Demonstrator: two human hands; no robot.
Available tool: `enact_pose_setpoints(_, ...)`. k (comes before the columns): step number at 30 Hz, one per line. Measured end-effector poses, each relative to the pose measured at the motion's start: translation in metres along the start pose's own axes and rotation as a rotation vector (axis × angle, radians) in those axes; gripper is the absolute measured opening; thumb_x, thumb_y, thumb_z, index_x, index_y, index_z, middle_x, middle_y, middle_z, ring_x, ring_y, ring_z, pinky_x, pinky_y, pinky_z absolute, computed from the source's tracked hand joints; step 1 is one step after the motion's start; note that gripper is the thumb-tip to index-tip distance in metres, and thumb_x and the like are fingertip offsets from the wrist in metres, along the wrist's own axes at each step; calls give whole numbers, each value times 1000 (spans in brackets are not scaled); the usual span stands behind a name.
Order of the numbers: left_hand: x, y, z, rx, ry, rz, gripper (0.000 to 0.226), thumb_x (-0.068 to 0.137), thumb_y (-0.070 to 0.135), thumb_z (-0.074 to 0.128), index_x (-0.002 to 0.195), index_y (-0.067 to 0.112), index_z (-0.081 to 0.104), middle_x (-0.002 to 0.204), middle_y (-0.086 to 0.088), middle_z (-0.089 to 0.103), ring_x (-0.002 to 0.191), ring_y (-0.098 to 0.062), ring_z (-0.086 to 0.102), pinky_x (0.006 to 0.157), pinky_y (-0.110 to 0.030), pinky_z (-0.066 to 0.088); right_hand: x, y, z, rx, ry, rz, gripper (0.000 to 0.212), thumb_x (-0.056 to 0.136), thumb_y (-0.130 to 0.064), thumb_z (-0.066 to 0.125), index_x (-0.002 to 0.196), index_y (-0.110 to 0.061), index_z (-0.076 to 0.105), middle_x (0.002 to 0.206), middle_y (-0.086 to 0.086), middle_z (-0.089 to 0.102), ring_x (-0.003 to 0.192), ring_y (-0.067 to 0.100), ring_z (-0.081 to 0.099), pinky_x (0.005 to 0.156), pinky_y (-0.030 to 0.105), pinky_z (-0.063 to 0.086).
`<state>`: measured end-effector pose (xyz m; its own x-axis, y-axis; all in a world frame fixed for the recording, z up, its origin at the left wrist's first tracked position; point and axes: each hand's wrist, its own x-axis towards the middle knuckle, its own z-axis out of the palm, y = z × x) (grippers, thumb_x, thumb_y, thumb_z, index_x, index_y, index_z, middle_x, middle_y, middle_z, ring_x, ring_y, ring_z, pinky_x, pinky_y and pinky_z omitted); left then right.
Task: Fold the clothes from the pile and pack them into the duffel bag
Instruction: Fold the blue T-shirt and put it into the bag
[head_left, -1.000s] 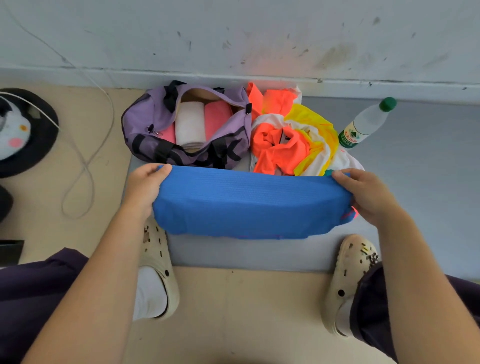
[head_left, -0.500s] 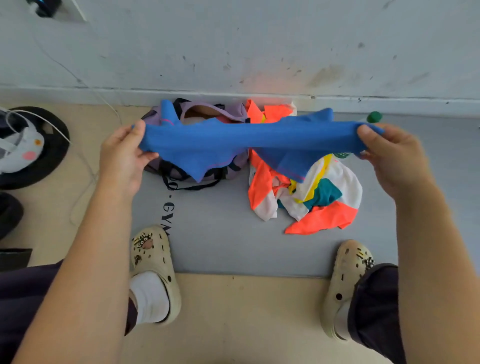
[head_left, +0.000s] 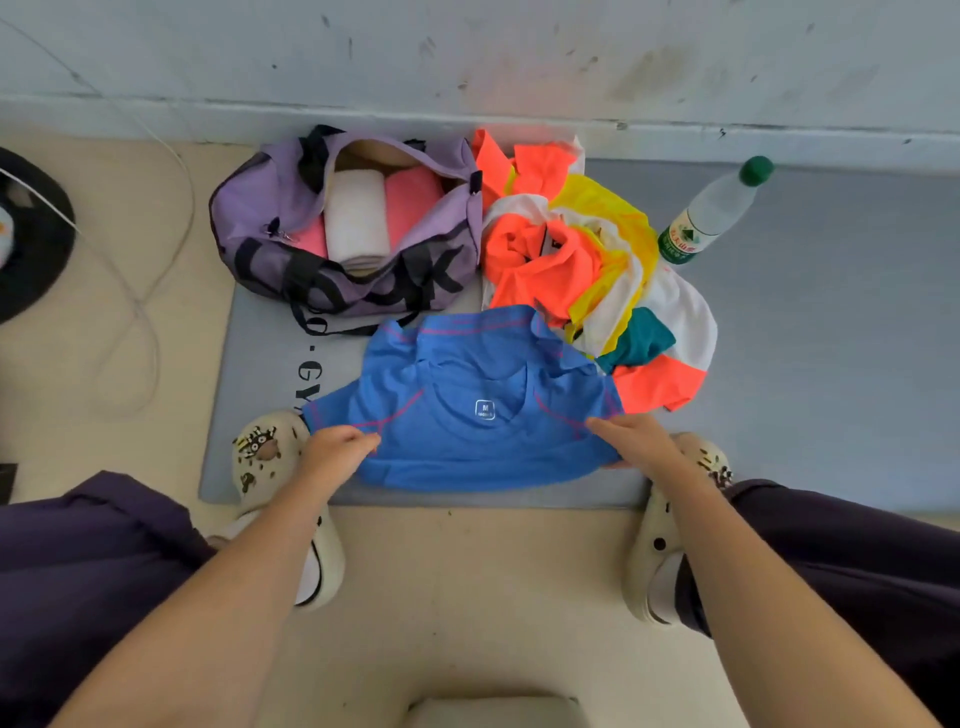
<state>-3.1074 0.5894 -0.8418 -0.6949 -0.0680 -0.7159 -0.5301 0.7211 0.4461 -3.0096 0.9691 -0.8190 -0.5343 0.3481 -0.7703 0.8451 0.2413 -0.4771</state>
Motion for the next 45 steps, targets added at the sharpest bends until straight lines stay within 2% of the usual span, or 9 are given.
enact_pose_setpoints(5, 12, 9, 5, 500, -355, -211, 47, 86, 58, 54, 85, 14, 71, 71, -1, 72, 70, -21, 67, 67, -27, 52, 3, 7, 12, -299, -293, 211, 38, 91, -46, 61, 86, -9, 71, 71, 4, 67, 63, 26, 66, 58, 35, 59)
enact_pose_setpoints(8, 29, 55, 7, 663, -252, -66, 53, 86, 63, 47, 77, 15, 69, 66, 2, 70, 66, -20, 66, 62, -27, 48, 16, 2, -2, -214, -153, 227, 52, 94, -51, 51, 92, -1, 66, 68, 9, 73, 53, 24, 69, 47, 24, 50)
enact_pose_setpoints(13, 44, 164, 56, 135, -4, 318, 20, 86, 46, 60, 91, 27, 61, 84, 13, 60, 88, -14, 58, 74, -29, 40, 50, 1, -30, 354, 348, 274, 73, 79, -61, 66, 120, -2, 53, 103, 14, 64, 93, 33, 66, 69, 39, 58)
enact_pose_setpoints(20, 77, 261, 113, -38, -314, 455, 35, 79, 50, 75, 106, 35, 58, 111, 10, 69, 89, 5, 62, 71, -7, 44, 92, -49, -34, 712, 70, 133, 75, 73, -58, 75, 131, -22, 43, 121, -2, 61, 100, 16, 64, 60, 29, 55)
enact_pose_setpoints(30, 122, 340, 100, -417, -280, 570, 62, 84, 33, 74, 139, 20, 47, 130, 4, 62, 122, -13, 58, 105, -31, 45, 144, -162, -28, 850, -195, -326, 48, 97, -36, 55, 142, -21, 44, 134, 4, 61, 117, 22, 62, 92, 46, 55)
enact_pose_setpoints(35, 119, 321, 78, -244, -156, 638, 74, 86, 31, 71, 150, 22, 35, 150, 4, 44, 134, -9, 44, 114, -31, 34, 145, -168, -39, 581, 27, -390, 38, 98, -28, 56, 133, -18, 46, 127, 5, 63, 117, 24, 61, 99, 45, 50)
enact_pose_setpoints(39, 92, 244, 84, -100, 23, 637, 41, 85, 28, 69, 124, 19, 59, 120, 8, 55, 108, -7, 53, 96, -21, 41, 128, -120, -24, 212, 208, -262, 23, 89, -37, 67, 93, -15, 61, 86, 0, 64, 85, 21, 63, 71, 32, 51)
enact_pose_setpoints(42, 75, 170, 87, 145, 131, 639, 25, 87, 24, 68, 110, 14, 67, 114, 0, 56, 114, -22, 53, 96, -21, 34, 106, -67, -6, -82, 175, -153, 42, 80, -45, 75, 103, -13, 62, 94, -1, 60, 86, 18, 57, 74, 29, 45)
enact_pose_setpoints(45, 58, 107, 86, 437, 102, 508, 46, 90, 40, 64, 132, 22, 57, 147, -2, 40, 139, -25, 32, 107, -42, 31, 86, -27, 15, -374, 27, -107, 36, 77, -47, 76, 84, -19, 55, 90, 0, 57, 86, 22, 56, 77, 35, 45)
